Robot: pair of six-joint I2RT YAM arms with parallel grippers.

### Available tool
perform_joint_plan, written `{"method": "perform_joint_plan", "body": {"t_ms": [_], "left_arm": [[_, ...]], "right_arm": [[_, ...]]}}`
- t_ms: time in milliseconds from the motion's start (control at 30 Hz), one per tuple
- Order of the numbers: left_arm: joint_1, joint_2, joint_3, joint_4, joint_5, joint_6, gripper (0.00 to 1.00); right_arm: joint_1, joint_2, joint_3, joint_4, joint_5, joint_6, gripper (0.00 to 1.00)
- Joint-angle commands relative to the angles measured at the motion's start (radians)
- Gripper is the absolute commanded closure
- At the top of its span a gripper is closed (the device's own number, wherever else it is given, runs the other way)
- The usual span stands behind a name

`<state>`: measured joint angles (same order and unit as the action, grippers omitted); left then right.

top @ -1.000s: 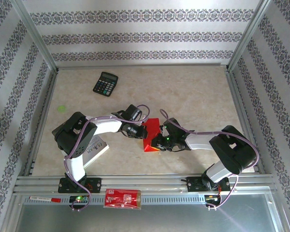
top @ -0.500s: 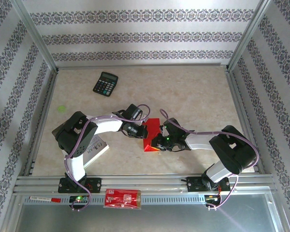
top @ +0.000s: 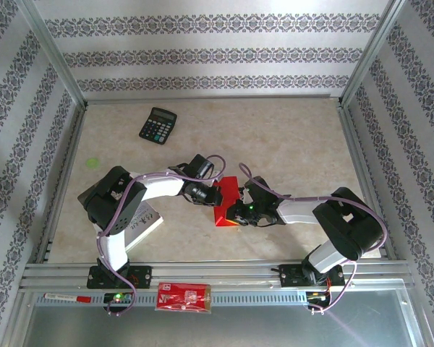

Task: Fold a paper plane with a square sheet of paper (pick it up from the middle)
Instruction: Fold the triangle a second time at the center of the table.

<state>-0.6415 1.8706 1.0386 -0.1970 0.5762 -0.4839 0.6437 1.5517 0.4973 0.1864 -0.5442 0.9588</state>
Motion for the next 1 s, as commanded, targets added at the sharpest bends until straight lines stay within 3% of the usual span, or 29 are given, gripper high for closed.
{"method": "perform_joint_plan", "body": {"t_ms": [0, 967], "left_arm": [[0.003, 0.003, 0.003, -0.034, 0.012, 0.005, 0.99], [0.036, -0.006, -0.031, -0.02, 0.008, 0.004, 0.99]], "right_arm": [[-0.001, 0.035, -0.016, -0.05, 0.032, -0.024, 0.86], [-0.003, 0.039, -0.02, -0.051, 0.036, -0.025, 0.86]]}}
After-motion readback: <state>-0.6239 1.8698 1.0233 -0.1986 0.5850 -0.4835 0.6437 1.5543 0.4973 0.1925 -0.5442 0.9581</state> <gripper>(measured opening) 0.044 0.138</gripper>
